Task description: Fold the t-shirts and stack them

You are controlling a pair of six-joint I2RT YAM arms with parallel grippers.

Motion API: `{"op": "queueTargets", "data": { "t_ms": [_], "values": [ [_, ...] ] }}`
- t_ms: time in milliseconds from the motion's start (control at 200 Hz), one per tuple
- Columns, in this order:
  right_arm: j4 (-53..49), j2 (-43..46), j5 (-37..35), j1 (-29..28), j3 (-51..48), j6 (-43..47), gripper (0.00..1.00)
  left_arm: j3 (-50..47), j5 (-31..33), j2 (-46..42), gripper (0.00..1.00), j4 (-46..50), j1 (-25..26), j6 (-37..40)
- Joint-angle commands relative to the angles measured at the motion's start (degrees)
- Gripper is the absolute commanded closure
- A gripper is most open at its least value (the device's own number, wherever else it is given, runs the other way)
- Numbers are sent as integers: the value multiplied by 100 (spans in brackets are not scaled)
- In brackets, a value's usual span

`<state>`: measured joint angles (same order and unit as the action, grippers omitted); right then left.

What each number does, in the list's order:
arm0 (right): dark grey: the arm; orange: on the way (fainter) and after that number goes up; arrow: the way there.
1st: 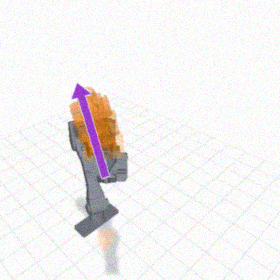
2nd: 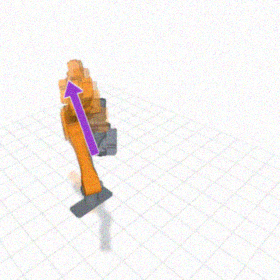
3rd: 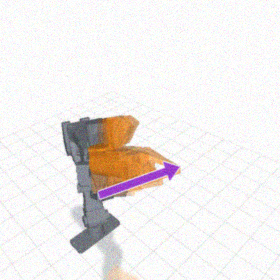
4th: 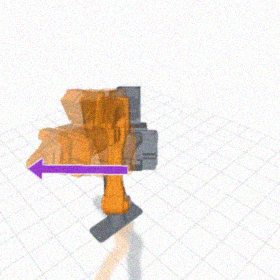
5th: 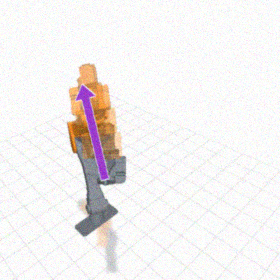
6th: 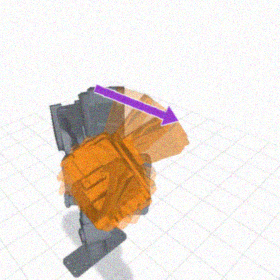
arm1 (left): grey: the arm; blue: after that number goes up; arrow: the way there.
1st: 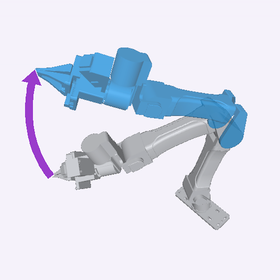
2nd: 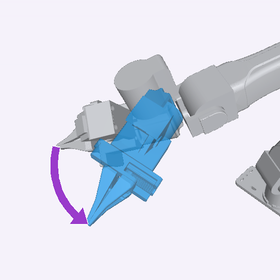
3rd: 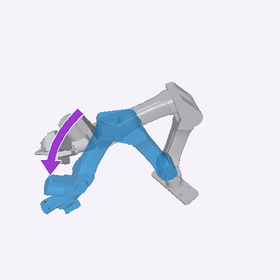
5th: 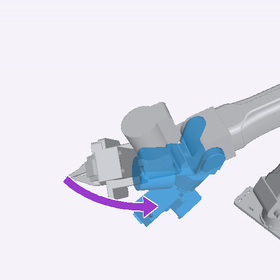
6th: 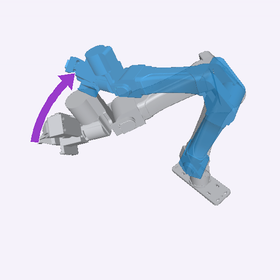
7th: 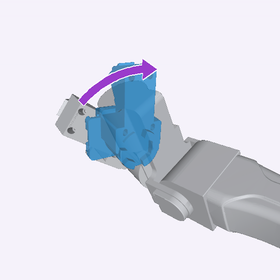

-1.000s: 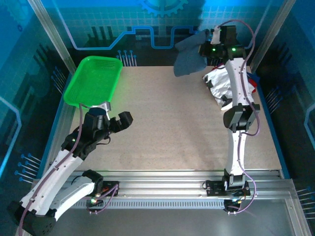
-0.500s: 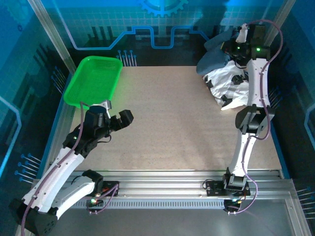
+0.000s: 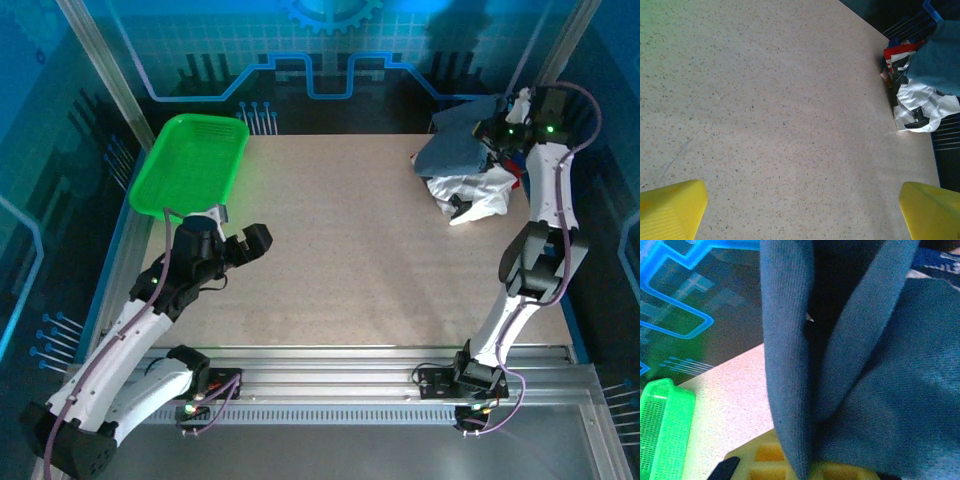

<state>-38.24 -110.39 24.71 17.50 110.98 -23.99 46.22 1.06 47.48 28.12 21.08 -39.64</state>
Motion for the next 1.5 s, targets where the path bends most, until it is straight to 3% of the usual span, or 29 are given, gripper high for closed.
{"op": "queueTargets", "data": {
  "t_ms": [0, 250, 435, 535, 595, 665, 735, 835, 1111, 1256, 1281, 1496],
  "values": [
    [512, 469, 228, 246, -551, -121, 100, -52, -114, -15, 1, -89, -56, -114],
    [796, 482, 135, 529, -1318, -259, 100, -71, -132, 27, 1, -69, -52, -114],
    [685, -83, 13, 579, -1066, -328, 98, -107, -129, 33, 1, 22, -52, -88],
    [513, -487, -256, 587, -779, -349, 90, -146, -124, 42, 1, 78, -58, -82],
    [378, -754, -305, 597, -570, -358, 79, -167, -148, 50, 1, 119, -59, -81],
    [98, -1073, -494, 606, -279, -355, 76, -158, -172, 53, 1, 199, -52, -79],
    [-23, -1264, -655, 610, -135, -376, 54, -153, -174, 37, 1, 289, -57, -81],
    [-130, -1313, -796, 655, 35, -379, 38, -103, -159, -16, 1, 407, -59, -55],
    [466, -147, -760, 869, -632, -570, 16, -8, -131, 22, 1, 229, -56, -73],
    [746, 740, -578, 865, -1500, -585, 6, 88, -132, 157, 1, 66, -52, 16],
    [790, 950, -589, 846, -1712, -545, 0, 91, -117, 164, 1, 47, -53, 36],
    [827, 3030, -1133, 299, -3803, 63, 0, 169, 374, 139, 1, 74, -141, 602]
  ]
}}
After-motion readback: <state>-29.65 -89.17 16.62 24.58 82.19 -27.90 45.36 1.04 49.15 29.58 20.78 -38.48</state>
